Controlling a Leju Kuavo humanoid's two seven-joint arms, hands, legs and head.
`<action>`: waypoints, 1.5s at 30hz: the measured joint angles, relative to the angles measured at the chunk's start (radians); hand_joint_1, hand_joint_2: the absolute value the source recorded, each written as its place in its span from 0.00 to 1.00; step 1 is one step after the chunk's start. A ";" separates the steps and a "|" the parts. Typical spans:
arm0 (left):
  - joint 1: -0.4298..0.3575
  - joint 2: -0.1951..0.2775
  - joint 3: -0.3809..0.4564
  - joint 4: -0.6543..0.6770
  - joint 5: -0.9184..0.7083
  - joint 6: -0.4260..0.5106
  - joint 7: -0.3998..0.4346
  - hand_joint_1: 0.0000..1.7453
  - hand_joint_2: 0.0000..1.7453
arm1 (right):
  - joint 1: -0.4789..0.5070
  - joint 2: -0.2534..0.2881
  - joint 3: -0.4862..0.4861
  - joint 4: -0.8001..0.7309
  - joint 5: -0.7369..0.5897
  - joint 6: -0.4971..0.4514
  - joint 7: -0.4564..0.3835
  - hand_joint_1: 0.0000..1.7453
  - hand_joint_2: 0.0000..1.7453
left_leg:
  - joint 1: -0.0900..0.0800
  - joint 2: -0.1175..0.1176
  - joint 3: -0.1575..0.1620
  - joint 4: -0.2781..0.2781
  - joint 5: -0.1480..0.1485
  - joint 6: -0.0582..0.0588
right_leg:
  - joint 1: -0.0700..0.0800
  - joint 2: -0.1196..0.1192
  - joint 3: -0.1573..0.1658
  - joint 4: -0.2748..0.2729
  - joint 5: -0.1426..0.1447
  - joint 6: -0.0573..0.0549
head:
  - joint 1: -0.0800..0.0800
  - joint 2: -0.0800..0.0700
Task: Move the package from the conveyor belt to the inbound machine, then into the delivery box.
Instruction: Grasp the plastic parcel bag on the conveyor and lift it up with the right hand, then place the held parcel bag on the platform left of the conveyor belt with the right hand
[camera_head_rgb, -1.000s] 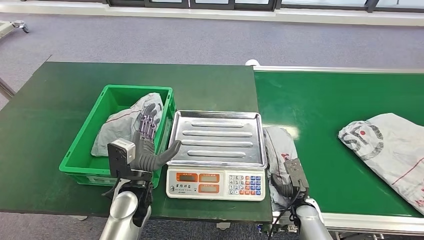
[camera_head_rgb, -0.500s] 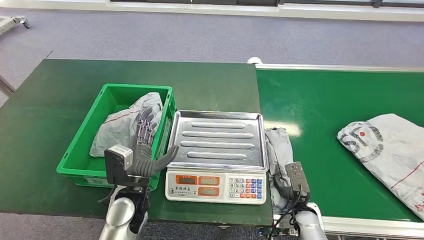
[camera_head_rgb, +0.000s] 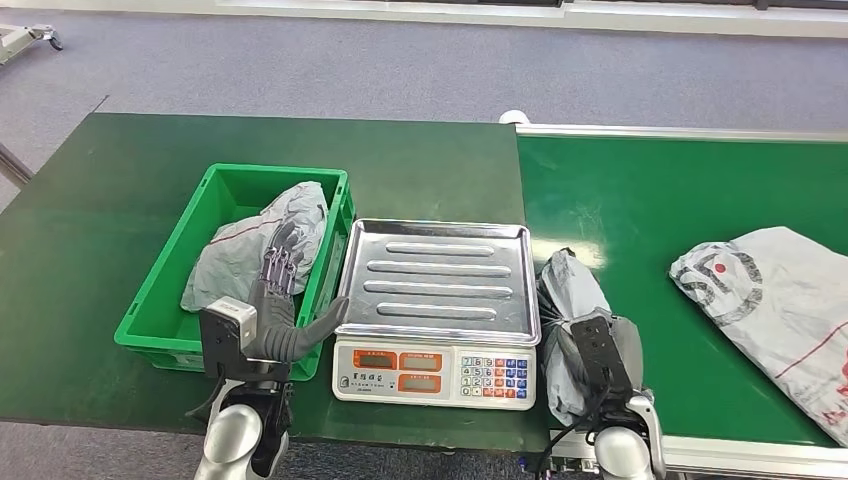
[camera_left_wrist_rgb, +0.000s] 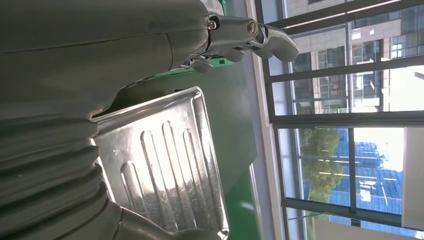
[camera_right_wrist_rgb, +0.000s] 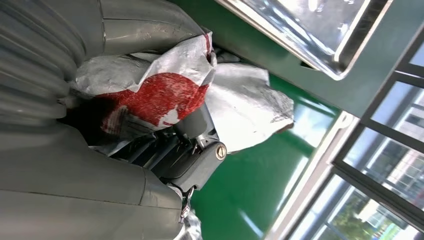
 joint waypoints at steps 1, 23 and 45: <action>0.001 0.000 0.000 0.000 0.000 0.000 0.000 0.00 1.00 | 0.003 0.000 0.003 -0.007 0.000 0.000 -0.002 1.00 1.00 | 0.000 0.000 0.000 0.000 0.000 0.000 | 0.000 0.000 0.000 0.000 0.000 0.000 | 0.000 0.000; -0.005 -0.001 0.000 0.013 -0.003 0.010 -0.038 0.00 1.00 | -0.067 -0.003 0.079 -0.285 -0.021 -0.168 -0.147 1.00 1.00 | 0.000 0.000 -0.001 0.000 0.001 -0.001 | 0.000 0.000 -0.001 0.000 0.000 0.000 | 0.000 0.000; -0.027 0.000 0.000 0.049 0.006 0.020 -0.051 0.00 1.00 | -0.181 -0.053 0.153 -0.334 -0.084 -0.199 -0.146 1.00 1.00 | 0.000 0.000 -0.001 0.000 0.001 -0.001 | 0.000 -0.001 -0.001 0.000 0.000 0.000 | 0.000 0.000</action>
